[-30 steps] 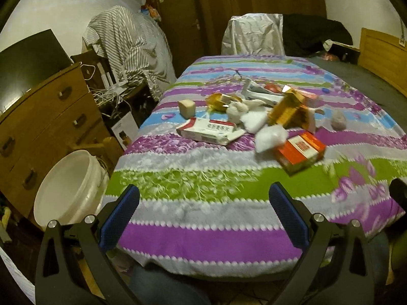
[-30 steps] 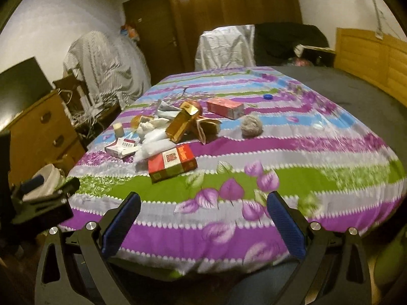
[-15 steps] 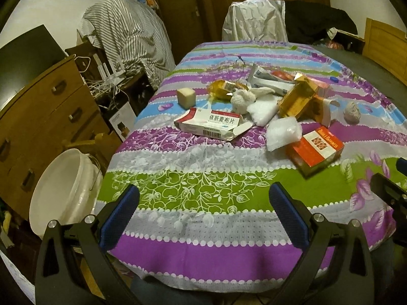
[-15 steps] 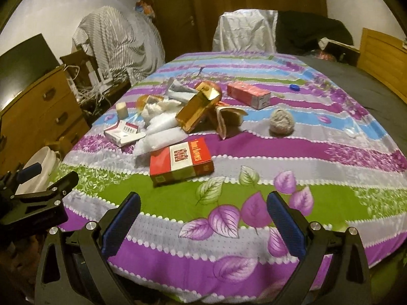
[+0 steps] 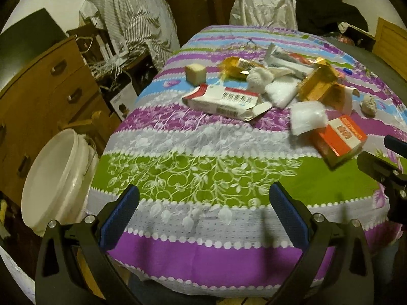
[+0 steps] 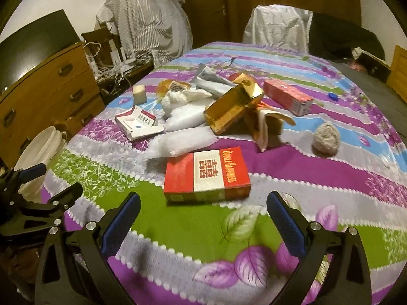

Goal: Collect trash
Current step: 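Grasp the white bubble-wrap foam with the left tool while the right tool grasps the red cigarette box, then carry both items to the white bucket and open both tools to drop them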

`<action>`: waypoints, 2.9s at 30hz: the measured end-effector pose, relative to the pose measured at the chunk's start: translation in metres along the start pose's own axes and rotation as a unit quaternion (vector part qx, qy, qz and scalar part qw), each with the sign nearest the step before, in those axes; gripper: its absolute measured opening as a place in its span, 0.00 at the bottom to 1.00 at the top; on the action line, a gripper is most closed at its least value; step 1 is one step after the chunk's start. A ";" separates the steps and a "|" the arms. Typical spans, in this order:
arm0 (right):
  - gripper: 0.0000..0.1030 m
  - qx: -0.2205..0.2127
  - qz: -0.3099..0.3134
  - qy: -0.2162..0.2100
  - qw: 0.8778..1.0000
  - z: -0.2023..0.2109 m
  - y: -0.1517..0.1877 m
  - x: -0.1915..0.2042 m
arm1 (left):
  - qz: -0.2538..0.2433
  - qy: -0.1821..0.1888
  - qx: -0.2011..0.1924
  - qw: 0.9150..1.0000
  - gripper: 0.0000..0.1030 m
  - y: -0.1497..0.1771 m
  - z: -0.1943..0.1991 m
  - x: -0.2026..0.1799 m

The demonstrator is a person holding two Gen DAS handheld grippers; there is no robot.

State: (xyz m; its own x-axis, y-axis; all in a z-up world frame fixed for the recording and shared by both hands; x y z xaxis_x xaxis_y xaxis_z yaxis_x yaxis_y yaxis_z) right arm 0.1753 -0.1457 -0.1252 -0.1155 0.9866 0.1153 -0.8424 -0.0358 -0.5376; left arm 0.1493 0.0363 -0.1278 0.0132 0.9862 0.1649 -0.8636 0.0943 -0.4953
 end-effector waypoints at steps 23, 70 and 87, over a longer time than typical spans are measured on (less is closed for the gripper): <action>0.91 0.035 -0.015 -0.048 0.998 -0.046 -0.005 -0.016 | -0.001 0.026 0.009 1.000 0.95 -0.008 -0.007 -0.009; 0.91 -0.014 -0.085 -0.034 0.996 0.033 0.045 -0.046 | -0.024 0.111 0.010 0.993 0.48 -0.016 0.009 -0.027; 0.91 -0.045 0.094 -0.125 0.987 0.033 -0.098 0.190 | 0.098 -0.029 -0.088 0.991 0.48 -0.041 0.063 0.191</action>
State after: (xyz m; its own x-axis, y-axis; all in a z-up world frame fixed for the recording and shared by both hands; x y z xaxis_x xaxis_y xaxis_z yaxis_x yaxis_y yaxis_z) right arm 0.2182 0.0398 -0.0230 -0.4019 0.8929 0.2032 -0.7450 -0.1897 -0.6395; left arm 0.1554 0.2126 -0.0224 -0.1797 0.9790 0.0967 -0.7450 -0.0713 -0.6632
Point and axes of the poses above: each gripper's, at about its wrist camera, not at the fingertips, and z roughly against the way its jaws point, x to its left, y to its underside, the point moved 9 cm from there along -z, roughly the way its jaws point, and after that the axes turned 10 degrees about x, right-handed, at the moved point
